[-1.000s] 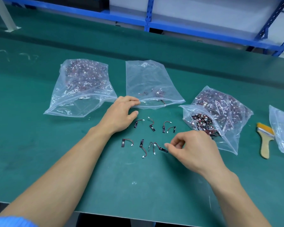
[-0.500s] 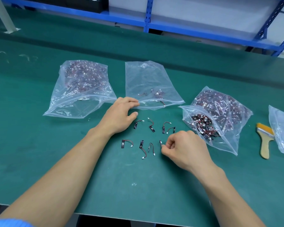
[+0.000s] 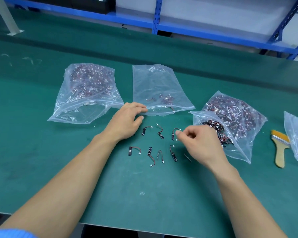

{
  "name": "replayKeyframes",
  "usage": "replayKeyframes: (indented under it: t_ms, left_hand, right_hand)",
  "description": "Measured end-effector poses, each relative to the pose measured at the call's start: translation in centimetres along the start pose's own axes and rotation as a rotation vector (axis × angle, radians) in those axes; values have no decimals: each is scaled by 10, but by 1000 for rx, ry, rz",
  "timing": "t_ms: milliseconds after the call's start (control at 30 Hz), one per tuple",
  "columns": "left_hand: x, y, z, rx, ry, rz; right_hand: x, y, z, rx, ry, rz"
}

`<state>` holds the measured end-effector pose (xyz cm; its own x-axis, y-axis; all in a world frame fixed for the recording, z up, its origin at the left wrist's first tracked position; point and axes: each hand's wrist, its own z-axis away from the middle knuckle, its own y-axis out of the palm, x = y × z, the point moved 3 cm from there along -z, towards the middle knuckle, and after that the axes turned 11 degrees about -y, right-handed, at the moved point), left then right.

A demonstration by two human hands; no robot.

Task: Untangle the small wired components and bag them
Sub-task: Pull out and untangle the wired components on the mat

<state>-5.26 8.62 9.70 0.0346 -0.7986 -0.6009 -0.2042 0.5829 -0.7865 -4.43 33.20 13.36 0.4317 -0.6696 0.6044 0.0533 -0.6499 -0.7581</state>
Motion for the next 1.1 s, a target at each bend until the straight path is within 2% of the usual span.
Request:
replayKeyframes:
  t_ms: [100, 333, 633, 1100]
  left_hand:
    - [1, -2, 1, -11, 4, 20]
    - [7, -8, 0, -9, -15, 73]
    - [12, -8, -1, 5, -134, 304]
    - [10, -6, -2, 12, -158, 295]
  right_hand:
    - [-10, -1, -18, -89, 3, -192]
    - [-43, 6, -33, -158, 19, -312]
    - [-54, 12, -29, -170, 25, -400]
    - [-56, 13, -30, -170, 2, -417]
